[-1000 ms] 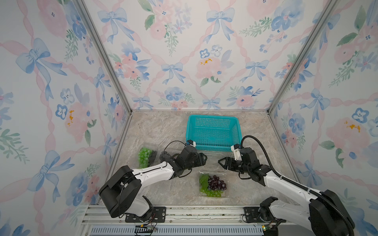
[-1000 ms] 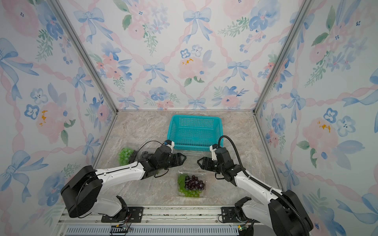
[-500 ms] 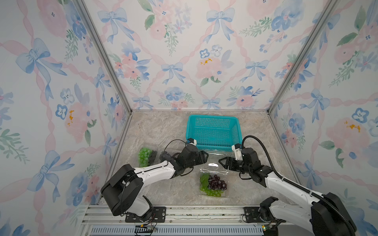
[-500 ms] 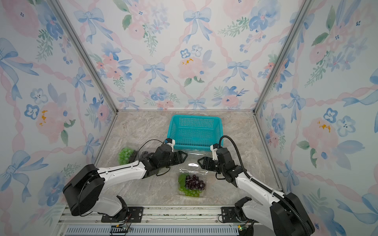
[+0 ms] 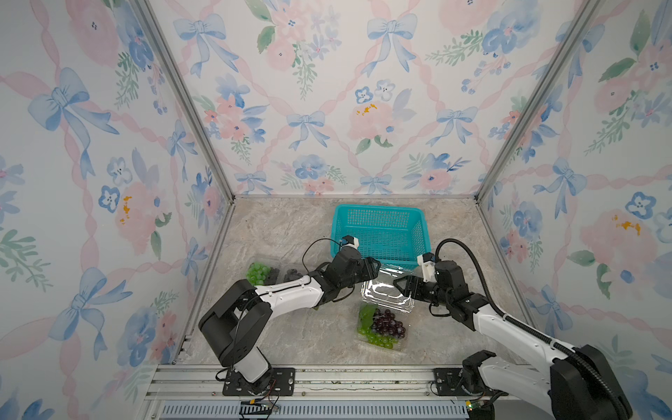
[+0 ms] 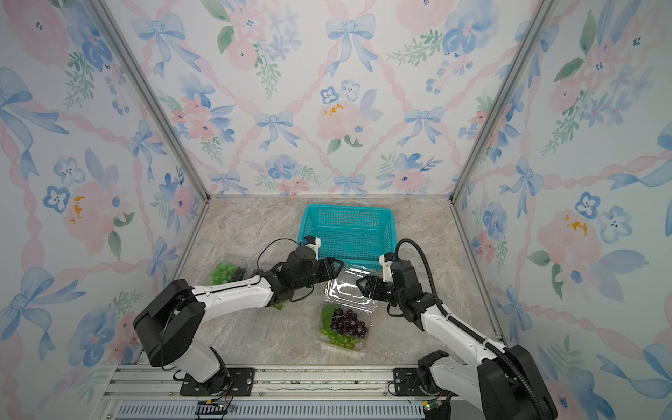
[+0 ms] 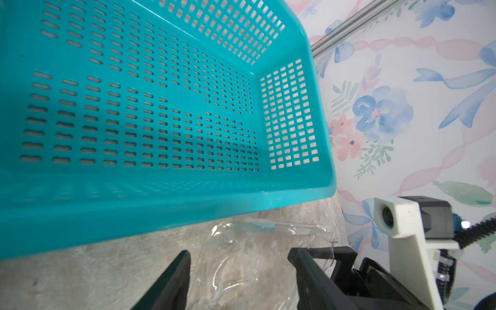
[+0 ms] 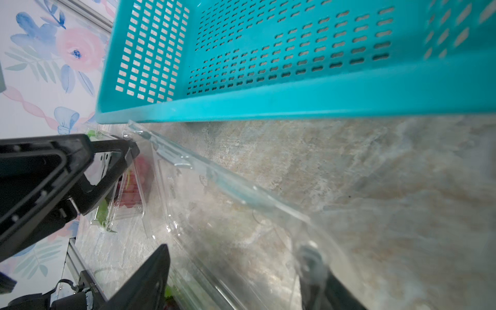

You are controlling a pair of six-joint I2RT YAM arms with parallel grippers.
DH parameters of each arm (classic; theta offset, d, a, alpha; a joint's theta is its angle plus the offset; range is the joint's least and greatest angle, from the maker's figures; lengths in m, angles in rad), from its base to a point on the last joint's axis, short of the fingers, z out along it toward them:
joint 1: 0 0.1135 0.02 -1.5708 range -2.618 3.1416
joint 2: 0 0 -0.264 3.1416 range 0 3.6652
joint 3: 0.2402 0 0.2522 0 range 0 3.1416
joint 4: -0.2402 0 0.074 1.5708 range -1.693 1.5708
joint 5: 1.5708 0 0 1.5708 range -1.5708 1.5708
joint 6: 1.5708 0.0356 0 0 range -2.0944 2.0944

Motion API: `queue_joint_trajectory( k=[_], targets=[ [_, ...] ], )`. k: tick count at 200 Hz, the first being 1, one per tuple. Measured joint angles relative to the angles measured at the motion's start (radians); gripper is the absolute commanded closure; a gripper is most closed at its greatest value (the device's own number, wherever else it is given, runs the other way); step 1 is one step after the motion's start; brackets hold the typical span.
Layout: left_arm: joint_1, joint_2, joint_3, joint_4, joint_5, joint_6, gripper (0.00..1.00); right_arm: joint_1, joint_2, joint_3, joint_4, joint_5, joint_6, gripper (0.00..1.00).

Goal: Pack grapes into containers
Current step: Close the packing box at the center of the board.

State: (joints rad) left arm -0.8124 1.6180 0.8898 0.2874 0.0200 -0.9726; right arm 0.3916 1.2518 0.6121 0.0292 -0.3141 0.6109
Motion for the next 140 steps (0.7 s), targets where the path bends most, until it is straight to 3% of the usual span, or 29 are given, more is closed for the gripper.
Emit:
queue_joint_trajectory(
  k=[62,140],
  targets=[
    [0.0,0.094,0.128,0.008,0.019,0.008,0.36,-0.097,0.008,0.009,-0.003,-0.077,-0.038,0.26],
    [0.035,0.047,0.123,0.021,0.049,0.023,0.36,-0.105,0.005,0.035,-0.011,-0.204,-0.074,0.26]
  ],
)
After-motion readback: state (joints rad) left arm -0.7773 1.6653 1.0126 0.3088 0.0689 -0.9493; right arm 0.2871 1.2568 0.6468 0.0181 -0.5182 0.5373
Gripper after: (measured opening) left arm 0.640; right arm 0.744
